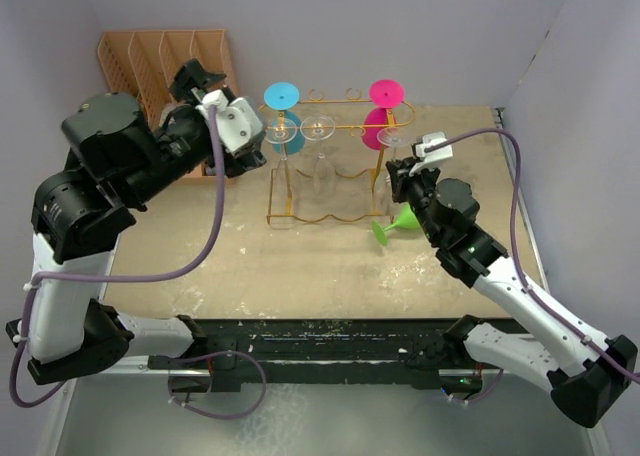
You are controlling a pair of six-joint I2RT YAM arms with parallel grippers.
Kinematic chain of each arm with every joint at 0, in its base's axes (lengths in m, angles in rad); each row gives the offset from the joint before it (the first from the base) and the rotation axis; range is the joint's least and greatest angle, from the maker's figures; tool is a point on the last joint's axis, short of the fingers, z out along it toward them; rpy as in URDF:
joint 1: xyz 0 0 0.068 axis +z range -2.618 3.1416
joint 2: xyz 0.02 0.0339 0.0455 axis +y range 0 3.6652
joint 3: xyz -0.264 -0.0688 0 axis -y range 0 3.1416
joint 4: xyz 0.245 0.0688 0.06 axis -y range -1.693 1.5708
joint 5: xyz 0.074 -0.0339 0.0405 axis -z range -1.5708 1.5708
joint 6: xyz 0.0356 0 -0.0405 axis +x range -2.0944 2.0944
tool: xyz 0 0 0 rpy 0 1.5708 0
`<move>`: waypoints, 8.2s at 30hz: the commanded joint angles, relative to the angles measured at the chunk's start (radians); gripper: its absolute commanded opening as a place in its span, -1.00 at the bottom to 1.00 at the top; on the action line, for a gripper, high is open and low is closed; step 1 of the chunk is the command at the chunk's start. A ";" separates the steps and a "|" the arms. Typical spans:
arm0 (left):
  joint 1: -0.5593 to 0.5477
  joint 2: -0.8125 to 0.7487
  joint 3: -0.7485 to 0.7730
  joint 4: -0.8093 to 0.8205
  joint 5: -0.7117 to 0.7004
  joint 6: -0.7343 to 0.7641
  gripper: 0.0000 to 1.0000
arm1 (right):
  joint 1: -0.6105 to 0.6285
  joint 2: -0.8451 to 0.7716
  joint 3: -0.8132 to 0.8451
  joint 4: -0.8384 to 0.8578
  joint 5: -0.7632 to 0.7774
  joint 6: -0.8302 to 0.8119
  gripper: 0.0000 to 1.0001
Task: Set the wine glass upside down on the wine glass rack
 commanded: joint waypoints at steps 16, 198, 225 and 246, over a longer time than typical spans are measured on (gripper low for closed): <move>0.019 0.069 0.113 -0.162 -0.033 -0.113 0.98 | -0.080 0.028 0.014 0.131 -0.039 -0.033 -1.00; 0.138 -0.007 -0.179 -0.111 0.162 -0.326 0.99 | -0.860 0.037 -0.407 -0.037 -0.829 0.512 0.00; 0.157 -0.009 -0.226 -0.175 0.236 -0.332 0.99 | -0.843 -0.341 -0.350 -1.084 -0.806 0.550 0.23; 0.169 0.009 -0.287 -0.171 0.248 -0.325 0.99 | -0.659 -0.205 -0.443 -0.496 -1.075 0.960 -1.00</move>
